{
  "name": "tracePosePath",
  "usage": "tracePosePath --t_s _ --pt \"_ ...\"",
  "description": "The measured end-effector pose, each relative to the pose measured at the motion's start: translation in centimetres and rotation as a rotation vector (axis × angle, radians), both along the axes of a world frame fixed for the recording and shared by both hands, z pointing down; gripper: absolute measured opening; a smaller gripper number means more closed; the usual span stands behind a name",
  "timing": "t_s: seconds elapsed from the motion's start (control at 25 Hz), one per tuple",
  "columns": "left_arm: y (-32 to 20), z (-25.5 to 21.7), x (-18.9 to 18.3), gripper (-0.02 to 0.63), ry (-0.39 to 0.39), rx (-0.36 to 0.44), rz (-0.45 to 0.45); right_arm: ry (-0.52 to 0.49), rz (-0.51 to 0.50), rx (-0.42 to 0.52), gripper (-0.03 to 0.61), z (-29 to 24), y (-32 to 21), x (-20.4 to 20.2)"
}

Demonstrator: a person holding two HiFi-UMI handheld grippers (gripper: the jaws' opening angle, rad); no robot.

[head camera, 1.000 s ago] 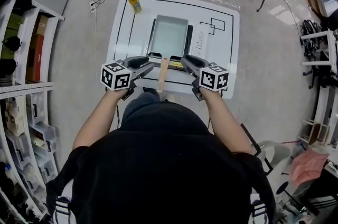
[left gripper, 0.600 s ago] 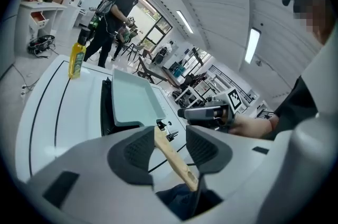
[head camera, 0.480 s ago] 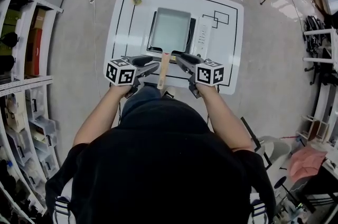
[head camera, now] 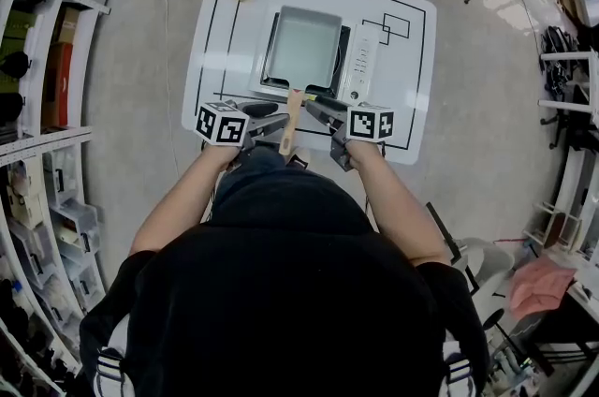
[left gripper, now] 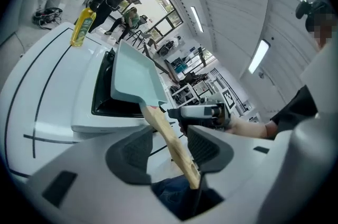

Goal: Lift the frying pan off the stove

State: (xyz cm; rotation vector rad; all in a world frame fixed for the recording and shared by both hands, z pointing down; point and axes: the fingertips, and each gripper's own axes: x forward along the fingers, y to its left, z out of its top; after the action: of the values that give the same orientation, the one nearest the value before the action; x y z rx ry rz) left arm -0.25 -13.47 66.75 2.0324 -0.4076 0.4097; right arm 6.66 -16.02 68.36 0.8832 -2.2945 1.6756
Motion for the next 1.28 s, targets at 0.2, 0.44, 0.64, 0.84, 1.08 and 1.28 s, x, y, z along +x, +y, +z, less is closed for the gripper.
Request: tracePosePath --t_s 0.2,0.44,0.64,0.84,1.08,1.28 --pt "0.9 1.3 0.7 0.221 0.024 -0.063 0.019 -0.07 0.02 -0.055 0.212 1.0 0.1 -1.0" --pt "1.8 2.1 1.6 0.227 0.067 -0.132 0.033 -0.166 0.054 -0.137 0.224 1.9 0.1 -2.0" --pt "2.0 2.9 1.9 0.229 0.123 -0.201 0.01 -0.287 0.094 -0.222 0.236 2.4 -0.3 -2.8" --pt "2.8 2.0 3.1 0.229 0.209 -0.278 0.031 -0.351 0.098 -0.281 0.239 2.9 -0.2 -3.8" --pt "3.4 1.8 3.9 0.227 0.238 -0.305 0.061 -0.424 0.107 -0.328 0.238 3.0 -0.5 -4.5" --pt "3.9 1.5 4.4 0.219 0.256 -0.325 0.087 -0.472 0.106 -0.353 0.227 3.6 -0.9 -4.8"
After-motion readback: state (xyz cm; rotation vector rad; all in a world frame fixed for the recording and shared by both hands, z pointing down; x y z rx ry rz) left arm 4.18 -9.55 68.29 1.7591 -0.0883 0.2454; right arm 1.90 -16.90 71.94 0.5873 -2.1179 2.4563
